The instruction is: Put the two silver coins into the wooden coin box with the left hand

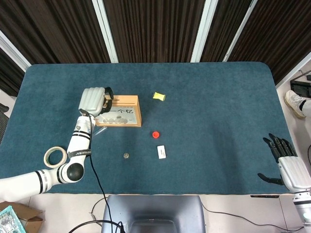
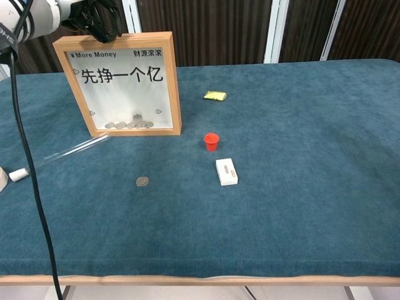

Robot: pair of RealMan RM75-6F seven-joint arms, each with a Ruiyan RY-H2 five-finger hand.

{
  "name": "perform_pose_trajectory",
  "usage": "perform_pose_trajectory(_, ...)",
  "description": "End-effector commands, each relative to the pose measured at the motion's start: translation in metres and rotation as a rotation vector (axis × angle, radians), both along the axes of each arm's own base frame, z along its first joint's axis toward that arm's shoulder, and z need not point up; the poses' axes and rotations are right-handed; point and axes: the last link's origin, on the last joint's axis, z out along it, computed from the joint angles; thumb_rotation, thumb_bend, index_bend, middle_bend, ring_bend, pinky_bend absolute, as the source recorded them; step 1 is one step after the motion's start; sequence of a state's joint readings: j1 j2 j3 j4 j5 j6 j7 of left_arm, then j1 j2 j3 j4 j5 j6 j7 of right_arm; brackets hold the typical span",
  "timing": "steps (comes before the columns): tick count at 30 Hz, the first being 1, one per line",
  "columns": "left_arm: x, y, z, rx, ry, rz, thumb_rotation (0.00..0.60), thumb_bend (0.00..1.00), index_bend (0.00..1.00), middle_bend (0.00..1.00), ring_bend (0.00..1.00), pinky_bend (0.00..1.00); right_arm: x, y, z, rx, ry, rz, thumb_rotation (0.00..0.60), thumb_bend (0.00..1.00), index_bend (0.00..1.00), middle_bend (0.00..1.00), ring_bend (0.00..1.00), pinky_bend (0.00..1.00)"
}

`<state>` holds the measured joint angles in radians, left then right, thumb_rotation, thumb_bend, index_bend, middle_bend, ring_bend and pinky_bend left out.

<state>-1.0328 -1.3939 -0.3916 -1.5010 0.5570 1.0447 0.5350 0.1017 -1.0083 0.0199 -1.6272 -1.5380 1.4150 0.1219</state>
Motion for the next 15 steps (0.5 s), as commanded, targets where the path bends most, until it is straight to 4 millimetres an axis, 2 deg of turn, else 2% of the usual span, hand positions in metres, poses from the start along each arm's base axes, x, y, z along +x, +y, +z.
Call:
perform_pose_trajectory(1, 0.001, -0.001, 0.002, 0.007, -0.009, -0.008, 0.6, 0.48, 0.48, 1.0, 1.0, 1.0, 0.0, 0.0, 0.0, 0.001, 0.0, 0.001, 0.6, 0.12, 0.0, 0.0, 0.0, 0.0)
perform_pose_trajectory(3, 0.004, -0.005, 0.004, 0.016, -0.026, -0.029, 0.6, 0.48, 0.46, 1.0, 1.0, 1.0, 0.0, 0.0, 0.0, 0.0, 0.0, 0.002, 0.6, 0.12, 0.0, 0.0, 0.0, 0.0)
perform_pose_trajectory(6, 0.009, -0.018, 0.009, 0.027, -0.051, -0.082, 0.6, 0.47, 0.37, 1.0, 1.0, 1.0, 0.0, 0.0, 0.0, -0.002, -0.001, 0.003, 0.6, 0.12, 0.0, 0.0, 0.0, 0.0)
perform_pose_trajectory(9, 0.013, -0.046, 0.016, 0.035, -0.09, -0.168, 0.6, 0.45, 0.3, 1.0, 1.0, 1.0, 0.002, 0.0, -0.001, 0.005, -0.001, 0.009, 0.6, 0.12, 0.0, 0.0, 0.0, 0.0)
perform_pose_trajectory(13, 0.008, -0.084, 0.018, 0.012, -0.146, -0.227, 0.6, 0.43, 0.29, 1.0, 1.0, 1.0, 0.005, 0.003, -0.005, 0.019, 0.001, 0.025, 0.6, 0.12, 0.0, 0.0, 0.0, 0.0)
perform_pose_trajectory(15, -0.001, -0.104, 0.014, -0.014, -0.16, -0.24, 0.6, 0.43, 0.29, 1.0, 1.0, 1.0, 0.007, 0.004, -0.006, 0.026, 0.002, 0.034, 0.6, 0.12, 0.0, 0.0, 0.0, 0.0)
